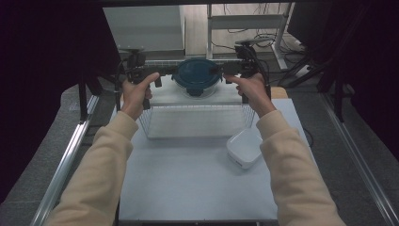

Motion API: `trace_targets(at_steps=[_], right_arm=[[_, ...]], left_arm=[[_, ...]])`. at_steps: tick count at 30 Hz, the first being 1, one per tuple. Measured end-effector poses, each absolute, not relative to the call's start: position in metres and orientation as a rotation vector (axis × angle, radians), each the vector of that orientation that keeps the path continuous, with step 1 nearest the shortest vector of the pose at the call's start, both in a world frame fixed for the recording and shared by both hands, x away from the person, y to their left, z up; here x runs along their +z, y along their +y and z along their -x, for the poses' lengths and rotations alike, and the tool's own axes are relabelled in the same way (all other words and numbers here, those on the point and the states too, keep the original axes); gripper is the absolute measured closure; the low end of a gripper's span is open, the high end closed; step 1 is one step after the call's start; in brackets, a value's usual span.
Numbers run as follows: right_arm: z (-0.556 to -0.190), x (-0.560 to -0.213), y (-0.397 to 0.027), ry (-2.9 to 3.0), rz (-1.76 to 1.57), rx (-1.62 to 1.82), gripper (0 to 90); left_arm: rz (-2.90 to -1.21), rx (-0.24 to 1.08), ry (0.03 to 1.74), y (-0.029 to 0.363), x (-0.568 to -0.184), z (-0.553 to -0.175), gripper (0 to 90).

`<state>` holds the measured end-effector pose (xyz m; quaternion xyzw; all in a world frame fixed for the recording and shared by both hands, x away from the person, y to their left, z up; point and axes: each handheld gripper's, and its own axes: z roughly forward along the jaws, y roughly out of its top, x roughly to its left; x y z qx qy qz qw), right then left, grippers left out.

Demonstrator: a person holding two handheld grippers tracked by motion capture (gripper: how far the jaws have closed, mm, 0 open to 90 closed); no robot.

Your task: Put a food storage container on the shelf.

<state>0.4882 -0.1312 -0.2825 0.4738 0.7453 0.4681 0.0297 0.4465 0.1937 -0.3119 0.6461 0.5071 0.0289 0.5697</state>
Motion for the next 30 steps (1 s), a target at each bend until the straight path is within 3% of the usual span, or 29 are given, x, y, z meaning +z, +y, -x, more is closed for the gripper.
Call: trace_targets(at_steps=[6, 12, 21, 30], right_arm=[[-0.456, -0.276, -0.149, 2.289, -1.332, 1.487, 16.9], [-0.417, -0.291, -0.166, 2.300, -1.209, 1.451, 20.1], [-0.368, -0.330, -0.188, 2.287, -1.100, 1.428, 23.7], [-0.336, -0.383, -0.208, 2.327, -1.097, 1.413, 27.3]], left_arm=[[-1.588, 0.195, 1.136, 0.196, -0.313, -0.411, 24.6], [-1.661, 0.280, 1.097, 0.201, -0.326, -0.370, 25.4], [-1.701, 0.284, 1.074, 0.217, -0.365, -0.315, 25.2], [-1.794, 0.243, 1.105, 0.210, -0.416, -0.289, 25.3]])
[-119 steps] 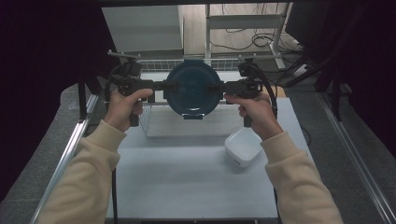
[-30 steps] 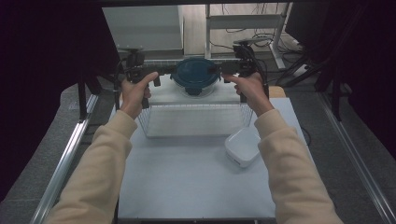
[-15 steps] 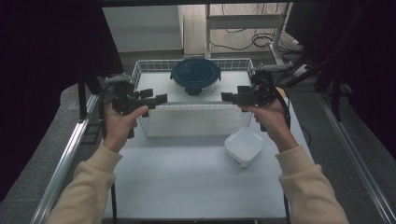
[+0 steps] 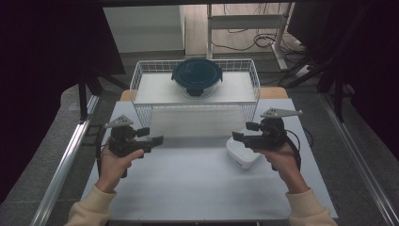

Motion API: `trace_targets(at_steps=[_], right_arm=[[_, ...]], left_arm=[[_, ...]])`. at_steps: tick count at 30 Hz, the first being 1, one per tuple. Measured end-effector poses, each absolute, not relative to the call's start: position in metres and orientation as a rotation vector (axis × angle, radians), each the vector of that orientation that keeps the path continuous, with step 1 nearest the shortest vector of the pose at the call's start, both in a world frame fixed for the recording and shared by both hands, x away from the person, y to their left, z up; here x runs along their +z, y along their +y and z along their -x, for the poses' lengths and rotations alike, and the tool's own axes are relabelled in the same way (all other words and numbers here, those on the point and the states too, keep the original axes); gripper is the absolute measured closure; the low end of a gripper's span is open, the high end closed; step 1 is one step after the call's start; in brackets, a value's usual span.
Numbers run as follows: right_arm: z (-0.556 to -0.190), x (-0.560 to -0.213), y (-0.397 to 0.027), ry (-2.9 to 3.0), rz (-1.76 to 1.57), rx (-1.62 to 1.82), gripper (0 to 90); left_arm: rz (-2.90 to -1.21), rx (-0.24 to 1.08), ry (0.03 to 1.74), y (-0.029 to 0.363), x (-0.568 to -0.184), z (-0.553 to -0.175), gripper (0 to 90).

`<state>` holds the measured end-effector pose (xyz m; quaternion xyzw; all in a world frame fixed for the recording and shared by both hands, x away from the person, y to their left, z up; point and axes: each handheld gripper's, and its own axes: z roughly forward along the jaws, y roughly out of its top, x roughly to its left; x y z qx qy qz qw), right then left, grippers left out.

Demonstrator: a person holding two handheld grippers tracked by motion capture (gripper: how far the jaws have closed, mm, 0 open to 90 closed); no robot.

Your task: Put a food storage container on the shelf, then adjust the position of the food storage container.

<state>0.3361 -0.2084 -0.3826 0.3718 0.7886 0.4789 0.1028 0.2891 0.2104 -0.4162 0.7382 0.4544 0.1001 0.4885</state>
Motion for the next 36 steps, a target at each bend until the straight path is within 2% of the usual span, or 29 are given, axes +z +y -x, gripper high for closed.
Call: trace_targets(at_steps=[6, 19, 30, 36], right_arm=[[-0.325, -0.405, -0.225, 2.359, -1.145, 1.385, 28.2], [-0.319, -0.433, -0.238, 2.386, -1.208, 1.297, 28.3], [-0.322, -0.440, -0.238, 2.398, -1.227, 1.248, 29.1], [-0.326, -0.441, -0.242, 2.396, -1.251, 1.243, 33.1]], left_arm=[[-1.821, 0.225, 1.129, 0.207, -0.441, -0.279, 25.2], [-1.833, 0.227, 1.178, 0.213, -0.458, -0.269, 25.5], [-1.866, 0.246, 1.185, 0.210, -0.464, -0.272, 25.2], [-1.880, 0.253, 1.187, 0.208, -0.466, -0.272, 25.1]])
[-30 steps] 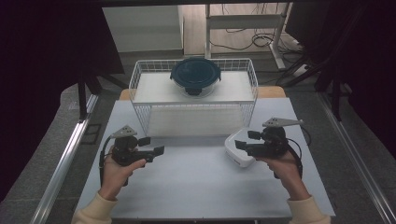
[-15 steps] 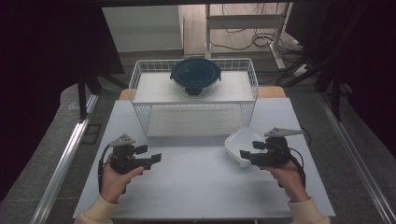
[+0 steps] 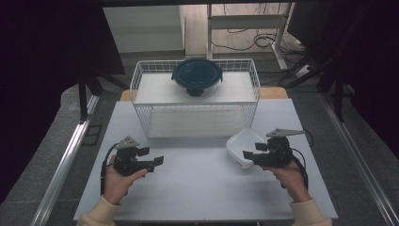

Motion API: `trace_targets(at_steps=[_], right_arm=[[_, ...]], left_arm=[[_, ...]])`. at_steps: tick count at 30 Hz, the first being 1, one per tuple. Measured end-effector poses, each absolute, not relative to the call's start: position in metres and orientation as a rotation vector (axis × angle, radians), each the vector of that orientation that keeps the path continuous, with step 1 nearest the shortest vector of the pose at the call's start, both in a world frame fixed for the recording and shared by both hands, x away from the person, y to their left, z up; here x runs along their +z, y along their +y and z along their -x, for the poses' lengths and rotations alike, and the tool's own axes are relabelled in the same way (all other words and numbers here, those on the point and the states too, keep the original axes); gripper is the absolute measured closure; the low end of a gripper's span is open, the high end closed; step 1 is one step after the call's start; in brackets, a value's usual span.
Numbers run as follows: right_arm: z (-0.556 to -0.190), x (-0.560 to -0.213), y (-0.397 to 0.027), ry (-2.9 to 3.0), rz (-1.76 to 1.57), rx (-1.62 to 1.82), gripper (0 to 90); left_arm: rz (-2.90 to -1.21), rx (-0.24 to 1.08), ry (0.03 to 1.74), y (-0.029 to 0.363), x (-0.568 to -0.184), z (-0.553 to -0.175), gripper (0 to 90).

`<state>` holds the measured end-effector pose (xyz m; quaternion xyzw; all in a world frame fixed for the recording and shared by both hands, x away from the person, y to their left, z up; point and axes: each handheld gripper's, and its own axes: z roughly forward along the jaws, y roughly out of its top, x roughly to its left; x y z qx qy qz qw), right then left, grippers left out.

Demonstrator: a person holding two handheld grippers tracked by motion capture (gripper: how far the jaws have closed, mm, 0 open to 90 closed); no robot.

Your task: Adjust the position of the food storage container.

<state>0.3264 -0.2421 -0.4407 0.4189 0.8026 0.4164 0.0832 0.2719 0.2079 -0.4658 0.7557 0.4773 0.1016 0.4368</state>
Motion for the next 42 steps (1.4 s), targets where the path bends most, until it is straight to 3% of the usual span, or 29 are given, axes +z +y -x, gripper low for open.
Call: trace_targets(at_steps=[7, 14, 21, 32, 42], right_arm=[[-0.335, -0.438, -0.262, 2.350, -1.313, 1.200, 46.1], [-0.353, -0.430, -0.280, 2.337, -1.321, 1.141, 70.8], [-0.380, -0.428, -0.285, 2.364, -1.302, 1.057, 88.5], [-0.413, -0.459, -0.277, 2.403, -1.269, 0.763, 89.0], [-0.407, -0.463, -0.273, 2.472, -1.203, 0.725, 89.1]], left_arm=[[-1.910, 0.242, 1.169, 0.200, -0.468, -0.273, 24.9], [-1.906, 0.244, 1.185, 0.204, -0.470, -0.276, 24.9], [-1.927, 0.241, 1.185, 0.201, -0.474, -0.279, 24.8], [-1.887, 0.234, 1.235, 0.207, -0.476, -0.278, 25.6], [-1.882, 0.224, 1.228, 0.208, -0.476, -0.277, 25.6]])
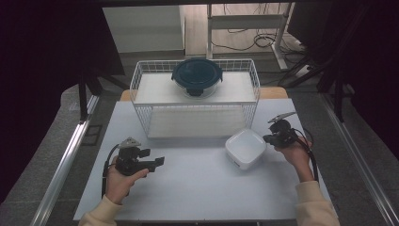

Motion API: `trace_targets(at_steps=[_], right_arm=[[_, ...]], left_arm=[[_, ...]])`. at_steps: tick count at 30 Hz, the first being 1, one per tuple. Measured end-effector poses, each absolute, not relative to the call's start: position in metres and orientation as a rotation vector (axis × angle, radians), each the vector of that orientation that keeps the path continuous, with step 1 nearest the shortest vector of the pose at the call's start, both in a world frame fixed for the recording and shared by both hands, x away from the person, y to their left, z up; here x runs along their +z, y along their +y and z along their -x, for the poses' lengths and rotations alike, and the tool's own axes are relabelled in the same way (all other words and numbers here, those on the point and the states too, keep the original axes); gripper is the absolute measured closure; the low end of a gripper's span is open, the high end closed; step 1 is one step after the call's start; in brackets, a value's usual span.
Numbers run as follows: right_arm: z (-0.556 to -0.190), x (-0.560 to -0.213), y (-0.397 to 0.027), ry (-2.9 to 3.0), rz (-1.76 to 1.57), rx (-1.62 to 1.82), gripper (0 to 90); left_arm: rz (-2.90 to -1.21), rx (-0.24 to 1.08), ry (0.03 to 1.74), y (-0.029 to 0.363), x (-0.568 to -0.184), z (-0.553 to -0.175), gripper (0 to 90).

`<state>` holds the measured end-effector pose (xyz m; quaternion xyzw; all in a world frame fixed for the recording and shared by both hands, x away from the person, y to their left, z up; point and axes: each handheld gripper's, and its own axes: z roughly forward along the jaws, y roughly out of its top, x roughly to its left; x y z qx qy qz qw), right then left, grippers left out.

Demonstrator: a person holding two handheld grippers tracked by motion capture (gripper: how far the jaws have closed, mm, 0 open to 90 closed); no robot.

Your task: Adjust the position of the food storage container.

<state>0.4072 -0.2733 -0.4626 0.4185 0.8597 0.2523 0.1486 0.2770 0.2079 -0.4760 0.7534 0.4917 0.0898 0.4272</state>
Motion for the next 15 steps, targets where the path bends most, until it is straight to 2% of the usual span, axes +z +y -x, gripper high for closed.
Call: trace_targets(at_steps=[15], right_arm=[[-0.382, -0.462, -0.256, 2.562, -1.090, 0.750, 89.2]], left_arm=[[-1.889, 0.225, 1.222, 0.208, -0.476, -0.276, 25.7]])
